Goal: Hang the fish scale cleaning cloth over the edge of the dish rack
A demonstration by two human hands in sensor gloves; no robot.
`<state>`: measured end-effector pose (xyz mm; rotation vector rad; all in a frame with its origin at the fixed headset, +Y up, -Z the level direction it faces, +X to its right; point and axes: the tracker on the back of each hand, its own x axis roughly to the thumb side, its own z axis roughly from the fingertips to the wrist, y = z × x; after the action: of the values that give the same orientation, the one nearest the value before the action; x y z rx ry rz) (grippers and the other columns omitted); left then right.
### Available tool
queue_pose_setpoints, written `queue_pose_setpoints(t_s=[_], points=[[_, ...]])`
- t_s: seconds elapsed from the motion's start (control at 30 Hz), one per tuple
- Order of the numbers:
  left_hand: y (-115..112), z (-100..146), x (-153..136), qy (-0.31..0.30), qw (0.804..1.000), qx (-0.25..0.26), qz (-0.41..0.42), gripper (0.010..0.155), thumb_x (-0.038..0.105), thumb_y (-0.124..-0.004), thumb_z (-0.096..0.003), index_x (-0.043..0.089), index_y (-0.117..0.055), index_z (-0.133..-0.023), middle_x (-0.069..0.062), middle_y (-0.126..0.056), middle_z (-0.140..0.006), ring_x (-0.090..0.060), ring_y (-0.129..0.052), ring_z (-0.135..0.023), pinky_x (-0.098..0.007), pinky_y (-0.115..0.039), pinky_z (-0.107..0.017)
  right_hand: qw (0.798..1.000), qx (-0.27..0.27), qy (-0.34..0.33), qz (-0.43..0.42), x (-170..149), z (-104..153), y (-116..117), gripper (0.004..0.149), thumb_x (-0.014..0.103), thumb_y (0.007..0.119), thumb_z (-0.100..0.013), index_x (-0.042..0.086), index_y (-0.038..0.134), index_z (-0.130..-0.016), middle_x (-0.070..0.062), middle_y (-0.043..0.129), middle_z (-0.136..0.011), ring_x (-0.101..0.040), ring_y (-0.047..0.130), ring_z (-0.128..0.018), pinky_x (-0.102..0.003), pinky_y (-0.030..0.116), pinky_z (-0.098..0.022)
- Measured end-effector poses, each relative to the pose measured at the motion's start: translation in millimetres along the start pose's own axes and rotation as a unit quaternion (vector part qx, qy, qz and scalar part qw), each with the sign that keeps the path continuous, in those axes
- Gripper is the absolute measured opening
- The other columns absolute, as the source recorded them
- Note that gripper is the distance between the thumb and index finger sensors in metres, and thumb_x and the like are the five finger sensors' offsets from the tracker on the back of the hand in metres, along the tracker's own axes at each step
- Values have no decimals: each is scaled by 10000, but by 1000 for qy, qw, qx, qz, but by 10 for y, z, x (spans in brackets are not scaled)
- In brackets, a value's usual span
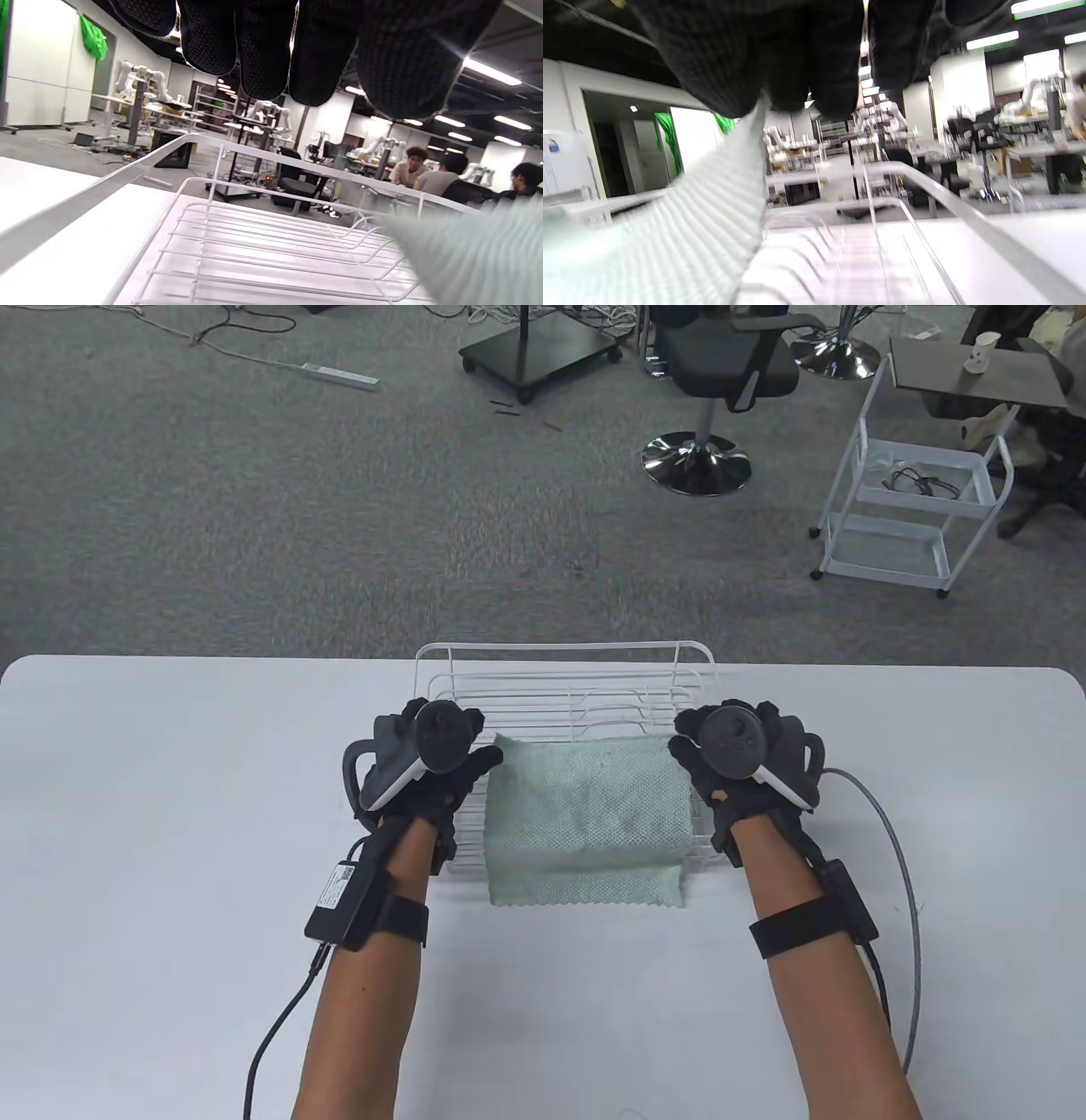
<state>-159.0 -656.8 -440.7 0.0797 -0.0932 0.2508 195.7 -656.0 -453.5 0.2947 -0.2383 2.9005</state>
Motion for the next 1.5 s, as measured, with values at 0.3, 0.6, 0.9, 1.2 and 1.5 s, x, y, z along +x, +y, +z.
queue_pose_setpoints(t_s=[0.3,0.6,0.9,1.2,1.5], points=[[258,1023,-223,7,1000,7,-22,555,531,-824,-509,221,-909,-961,-67,-870,-982,-381,-791,-982,-612,-625,-728,996,-89,-18,-21,-368,1049,-541,572,471,760,-585,139,687,-1045,-194,718,-1058,-495,642,-984,-715,513,-691],[-233,2063,-161,-23,999,-21,-27,600,560,-784,-521,256,-827,-1036,-35,-769,-1099,-375,-686,-1082,-642,-555,-781,1000,-8,2,-2,-634,2129,78,644,522,696,-603,108,612,-1089,-203,585,-1135,-486,487,-1057,-724,439,-713],[-722,2050,-287,-1,992,-127,-5,949,737,-714,-478,375,-227,-1207,91,-49,-1220,-301,87,-1086,-648,-71,-753,995,89,51,1,-856,2145,468,772,647,622,-598,252,264,-1156,-140,194,-1219,-465,72,-1070,-779,165,-677],[-702,2038,-457,11,994,-105,1,973,743,-702,-482,369,-156,-1195,88,23,-1195,-294,150,-1049,-643,-19,-724,995,93,45,-17,-827,2072,565,759,641,627,-598,257,284,-1156,-152,227,-1221,-470,84,-1071,-779,154,-669],[-720,2043,-419,4,994,-106,-11,961,728,-707,-487,363,-171,-1195,75,4,-1201,-284,133,-1055,-628,-32,-733,994,91,46,-32,-815,2075,547,746,622,631,-602,241,310,-1157,-182,260,-1216,-491,111,-1069,-778,157,-667]])
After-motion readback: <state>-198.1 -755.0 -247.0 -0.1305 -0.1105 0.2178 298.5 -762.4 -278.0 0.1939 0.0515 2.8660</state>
